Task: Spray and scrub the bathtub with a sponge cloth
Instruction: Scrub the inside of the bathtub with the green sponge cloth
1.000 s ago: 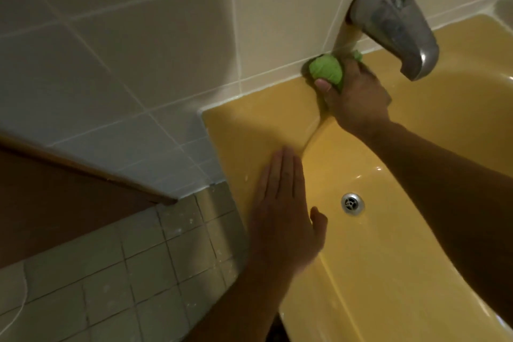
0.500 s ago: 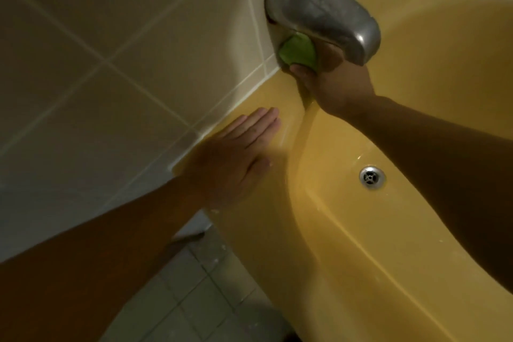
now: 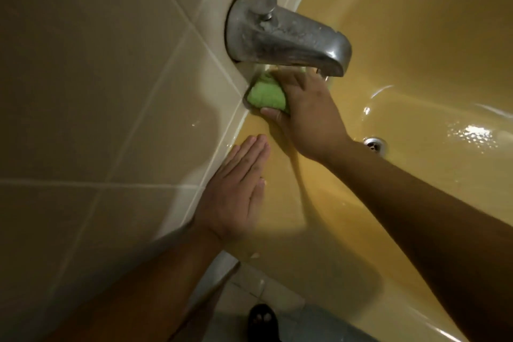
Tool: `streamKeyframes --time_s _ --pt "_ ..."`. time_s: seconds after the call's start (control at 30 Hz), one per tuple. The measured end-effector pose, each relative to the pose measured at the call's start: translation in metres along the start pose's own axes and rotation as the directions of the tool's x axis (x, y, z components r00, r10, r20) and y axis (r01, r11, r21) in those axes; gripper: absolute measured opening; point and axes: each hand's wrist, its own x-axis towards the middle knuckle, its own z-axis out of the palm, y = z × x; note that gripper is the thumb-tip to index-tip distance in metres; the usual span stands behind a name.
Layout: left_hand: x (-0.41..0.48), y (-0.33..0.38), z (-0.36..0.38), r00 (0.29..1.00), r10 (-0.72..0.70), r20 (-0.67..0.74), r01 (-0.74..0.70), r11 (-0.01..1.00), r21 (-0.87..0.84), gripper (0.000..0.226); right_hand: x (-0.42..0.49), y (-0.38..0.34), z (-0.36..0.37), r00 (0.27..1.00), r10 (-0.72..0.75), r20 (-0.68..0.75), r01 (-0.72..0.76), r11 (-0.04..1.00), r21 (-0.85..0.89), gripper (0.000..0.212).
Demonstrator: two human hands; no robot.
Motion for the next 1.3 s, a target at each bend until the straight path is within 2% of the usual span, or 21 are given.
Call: streamKeyframes --time_s 0.17,0.27,0.4,0.5,0.6,0.7,0.77,0.8,0.83,0.87,0.9,0.93,0.97,1.03,1.07,1.1,1.13,1.17,1.23,1.27,1.3 --pt "-0.002 -0.004 0.002 0.999 -0.012 -0.036 0.012 1.0 -0.013 0.049 -0.069 -0.027 0.014 0.986 0.169 0.016 -0.169 0.972 0.161 0.069" --pt "-0.001 -0.005 -0.001 0.999 -0.039 0.003 0.039 0.995 -0.091 0.054 -0.126 -0.05 0.013 0.952 0.3 0.069 -0.307 0.924 0.229 0.068" --pt "-0.001 -0.008 0.0 1.0 -0.018 -0.008 0.017 0.993 -0.113 0.054 -0.196 -0.077 0.018 0.962 0.27 0.05 -0.259 0.952 -0.164 0.065" --pt "0.0 -0.009 0.005 0.998 -0.01 -0.058 0.004 0.994 -0.111 0.052 -0.203 -0.091 0.03 0.958 0.285 0.031 -0.267 0.927 -0.263 0.063" --pt "0.0 -0.007 0.005 0.997 -0.005 -0.075 -0.004 0.993 -0.12 0.053 -0.213 -0.097 0.039 0.985 0.167 0.042 -0.141 0.924 -0.356 0.066" --pt "-0.001 -0.007 0.001 1.0 -0.006 -0.015 0.004 0.993 -0.121 0.055 -0.241 -0.092 0.032 0.967 -0.097 0.237 0.186 0.901 -0.393 0.067" --pt "-0.001 -0.006 0.001 0.995 0.099 0.023 -0.098 0.993 -0.063 0.055 -0.257 -0.079 0.019 0.938 -0.169 0.303 0.282 0.881 -0.38 0.059" --pt "-0.002 -0.006 0.001 0.977 0.206 0.057 -0.204 0.978 -0.04 0.055 -0.262 -0.07 0.012 0.963 -0.095 0.252 0.187 0.908 -0.374 0.06" --pt "-0.004 -0.005 0.002 0.941 0.322 0.102 -0.319 0.947 -0.039 0.054 -0.265 -0.06 0.004 0.987 0.07 0.147 -0.013 0.935 -0.353 0.061" --pt "-0.005 -0.002 0.003 0.9 0.411 0.143 -0.407 0.911 -0.059 0.053 -0.269 -0.052 -0.004 0.96 0.281 0.007 -0.267 0.918 -0.293 0.061" --pt "-0.005 0.001 0.005 0.871 0.461 0.17 -0.454 0.887 -0.084 0.053 -0.273 -0.046 -0.009 0.881 0.457 -0.125 -0.474 0.851 -0.227 0.061" --pt "-0.006 0.005 0.006 0.859 0.48 0.18 -0.469 0.877 -0.101 0.052 -0.279 -0.045 -0.009 0.811 0.548 -0.205 -0.582 0.789 -0.196 0.062" --pt "-0.008 0.008 0.006 0.856 0.485 0.18 -0.472 0.875 -0.108 0.052 -0.286 -0.048 -0.006 0.814 0.536 -0.224 -0.578 0.784 -0.226 0.063" --pt "-0.01 0.013 0.006 0.839 0.517 0.167 -0.508 0.856 -0.1 0.051 -0.307 -0.056 0.001 0.931 0.35 -0.104 -0.365 0.877 -0.314 0.066" --pt "-0.009 0.016 0.007 0.818 0.551 0.165 -0.542 0.834 -0.1 0.051 -0.319 -0.054 -0.002 0.961 0.274 -0.036 -0.269 0.901 -0.339 0.068" --pt "-0.009 0.018 0.009 0.791 0.588 0.169 -0.578 0.809 -0.108 0.05 -0.329 -0.046 -0.009 0.965 0.263 -0.018 -0.253 0.906 -0.34 0.069" --pt "-0.008 0.023 0.012 0.764 0.621 0.174 -0.609 0.784 -0.123 0.05 -0.337 -0.035 -0.016 0.943 0.327 -0.059 -0.328 0.888 -0.321 0.068" --pt "-0.009 0.03 0.016 0.739 0.651 0.175 -0.635 0.759 -0.144 0.05 -0.343 -0.025 -0.022 0.88 0.448 -0.159 -0.475 0.84 -0.263 0.067" --pt "-0.011 0.047 0.023 0.697 0.696 0.171 -0.671 0.718 -0.185 0.049 -0.347 -0.018 -0.027 0.646 0.662 -0.381 -0.737 0.671 -0.084 0.062" --pt "-0.012 0.057 0.026 0.677 0.715 0.175 -0.687 0.699 -0.199 0.049 -0.344 -0.02 -0.027 0.583 0.692 -0.425 -0.778 0.627 -0.046 0.061" --pt "-0.012 0.067 0.028 0.66 0.73 0.179 -0.7 0.684 -0.206 0.049 -0.344 -0.023 -0.024 0.618 0.666 -0.418 -0.756 0.65 -0.083 0.062"
